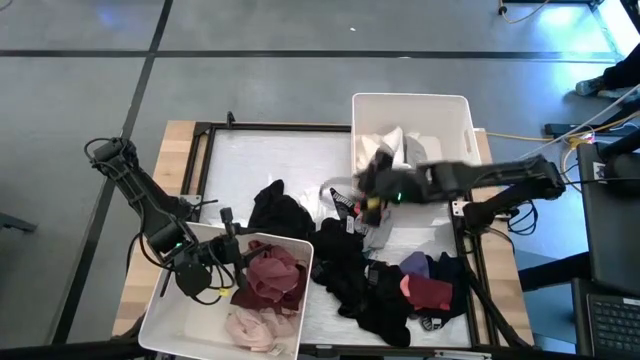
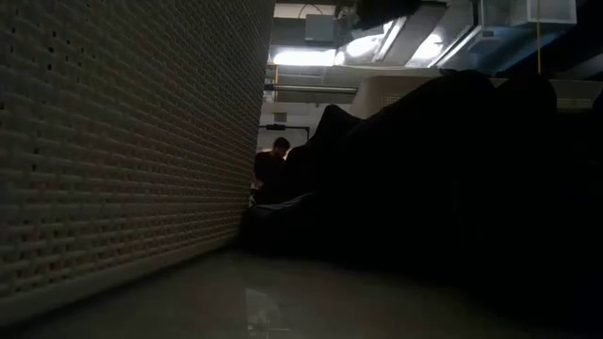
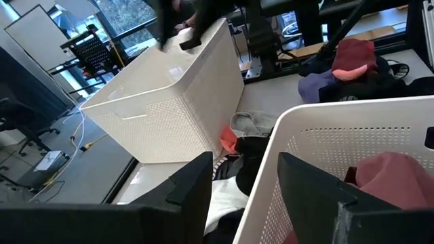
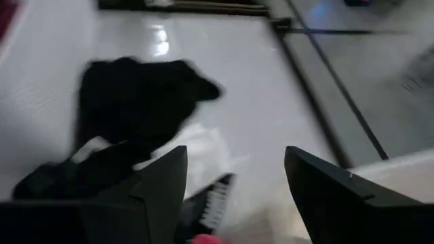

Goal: Sort clothes
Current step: Put the white sock into the top white bin

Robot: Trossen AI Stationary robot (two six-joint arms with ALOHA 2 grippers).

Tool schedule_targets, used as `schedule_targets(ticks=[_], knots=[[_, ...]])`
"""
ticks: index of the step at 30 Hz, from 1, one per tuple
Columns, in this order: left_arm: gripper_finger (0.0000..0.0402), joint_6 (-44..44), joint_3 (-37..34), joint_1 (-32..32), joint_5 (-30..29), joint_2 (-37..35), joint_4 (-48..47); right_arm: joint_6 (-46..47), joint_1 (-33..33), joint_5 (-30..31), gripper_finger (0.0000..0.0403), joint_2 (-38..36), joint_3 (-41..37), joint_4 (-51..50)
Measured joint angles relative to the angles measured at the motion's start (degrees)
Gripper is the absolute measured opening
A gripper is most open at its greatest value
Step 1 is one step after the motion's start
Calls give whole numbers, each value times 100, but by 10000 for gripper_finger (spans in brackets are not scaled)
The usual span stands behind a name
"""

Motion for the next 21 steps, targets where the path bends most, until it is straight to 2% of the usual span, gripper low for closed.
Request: schedule_targets(ticks=[4,9,18,21], knots=[[156,0,-2,0,1,0,-2,25,477,97,248,266,-631,517],[156,0,-2,77,0,-2,2,37,744,100,248,764,-1218,1464],[156,-33,-2,220,4,-4,-7,42,717,394,248,1951,-1305,2124],[156,-38,-2,216,7,-7,-24,75,724,119,248,2230,-1305,2014]])
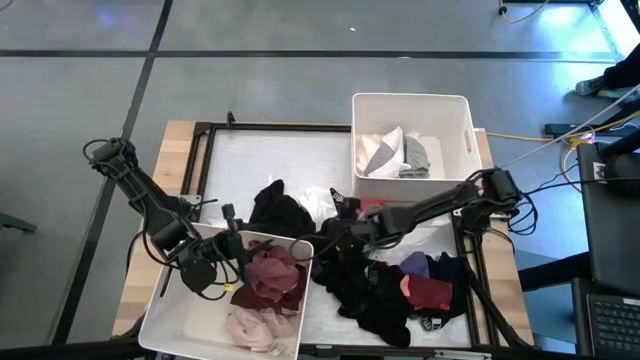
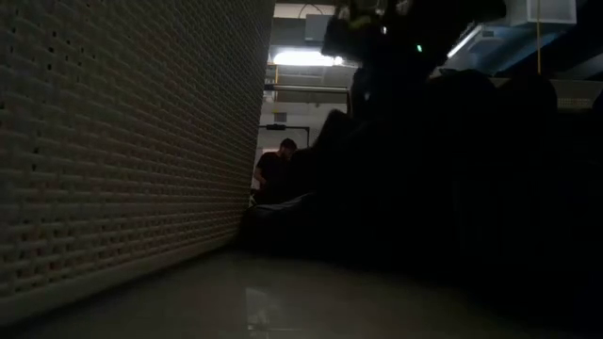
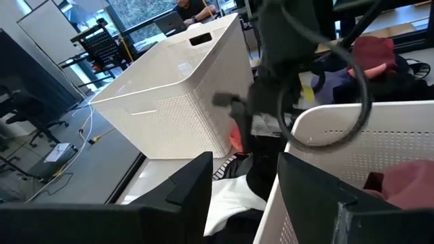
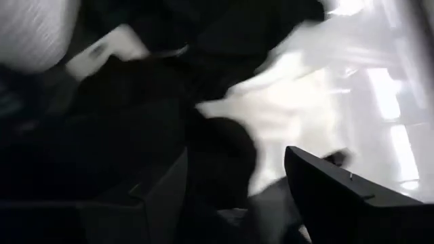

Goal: Sort clothes
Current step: Put the white sock into the top white bin

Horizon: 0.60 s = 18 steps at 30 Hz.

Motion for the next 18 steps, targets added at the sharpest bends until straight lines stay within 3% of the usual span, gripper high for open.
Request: schedule_targets(ticks=[5,11,18], knots=[[156,-8,-2,0,3,0,-6,144,164,-790,248,197,8,-581],[156,-10,-2,0,2,0,-3,407,584,-783,248,121,15,-1606],[156,-8,-2,0,4,0,11,404,916,-692,248,-196,281,-2125]])
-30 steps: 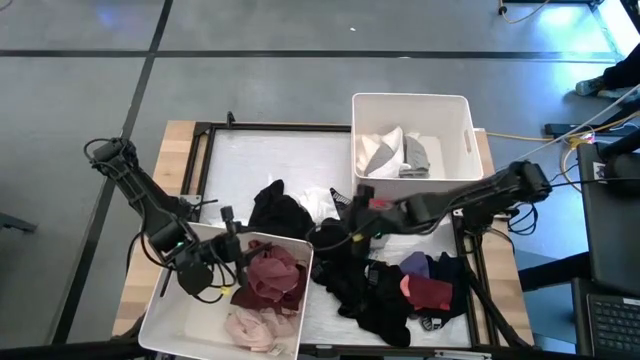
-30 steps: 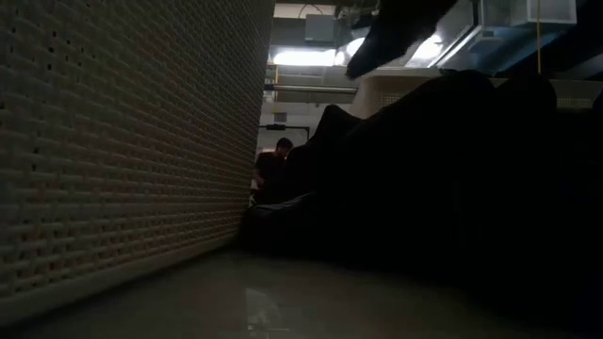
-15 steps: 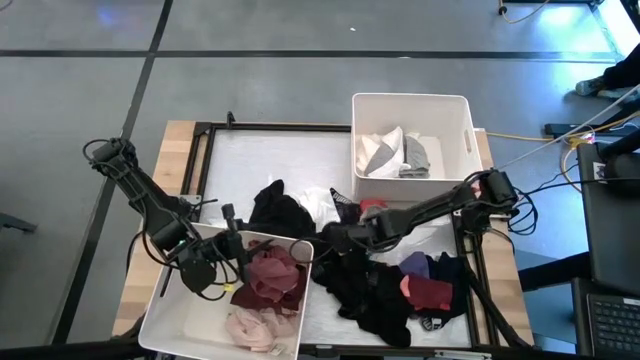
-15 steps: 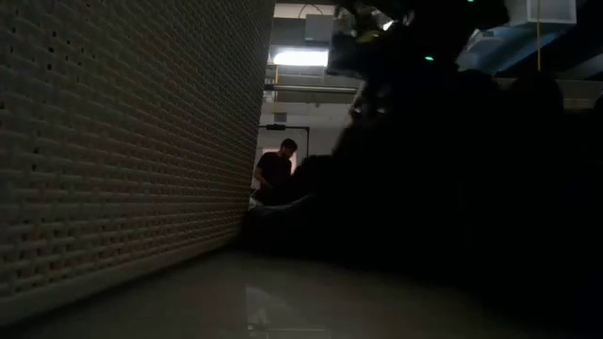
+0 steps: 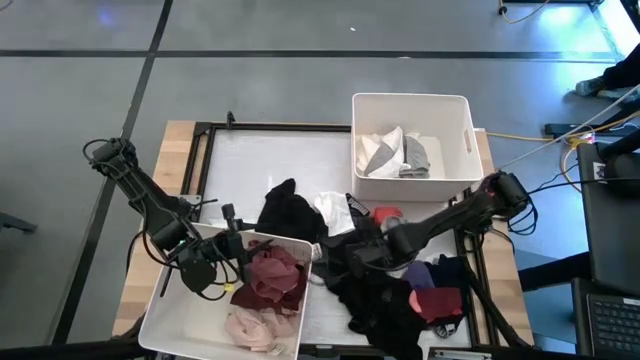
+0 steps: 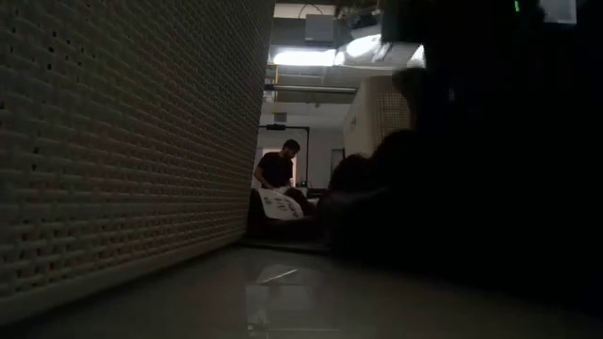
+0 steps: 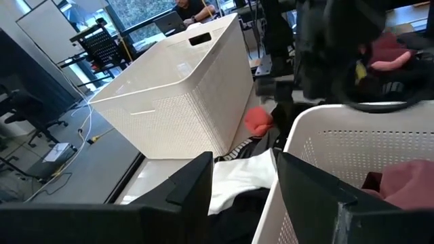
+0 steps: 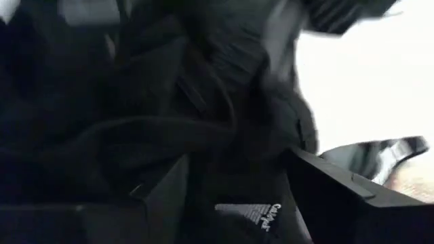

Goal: Sort clothes
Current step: Put the white sock into the top white bin

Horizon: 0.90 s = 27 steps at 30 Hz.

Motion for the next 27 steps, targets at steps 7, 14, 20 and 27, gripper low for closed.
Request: schedule_targets(ticks=[7,14,20,27], knots=[[156,0,0,0,-1,0,8,-201,-169,1399,248,-60,420,687],[156,0,0,0,-1,0,-15,-137,-792,1403,248,303,420,1473],[156,0,0,0,0,0,-13,-142,-1175,1310,248,841,420,1786],[156,-1,0,0,0,0,-11,23,-1411,1164,248,1211,420,2039]])
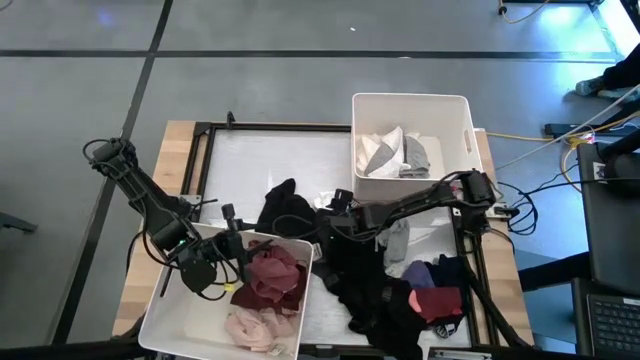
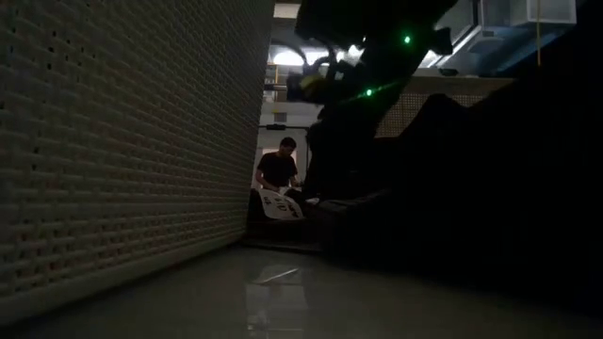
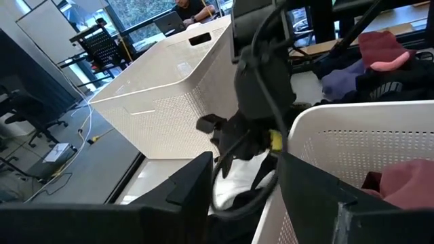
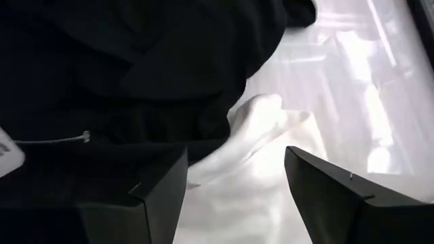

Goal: Sort clothes
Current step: Put the white sock into the top white bin

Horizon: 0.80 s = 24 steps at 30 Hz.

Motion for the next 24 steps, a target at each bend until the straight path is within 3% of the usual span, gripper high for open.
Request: schedule_targets(ticks=[8,20,24], knots=[[156,1,0,0,-2,0,-1,202,-126,105,228,283,0,-20],[156,1,0,0,-2,0,0,71,-121,212,27,283,0,-223],[156,1,0,0,0,0,0,-148,-104,378,14,283,24,-205]])
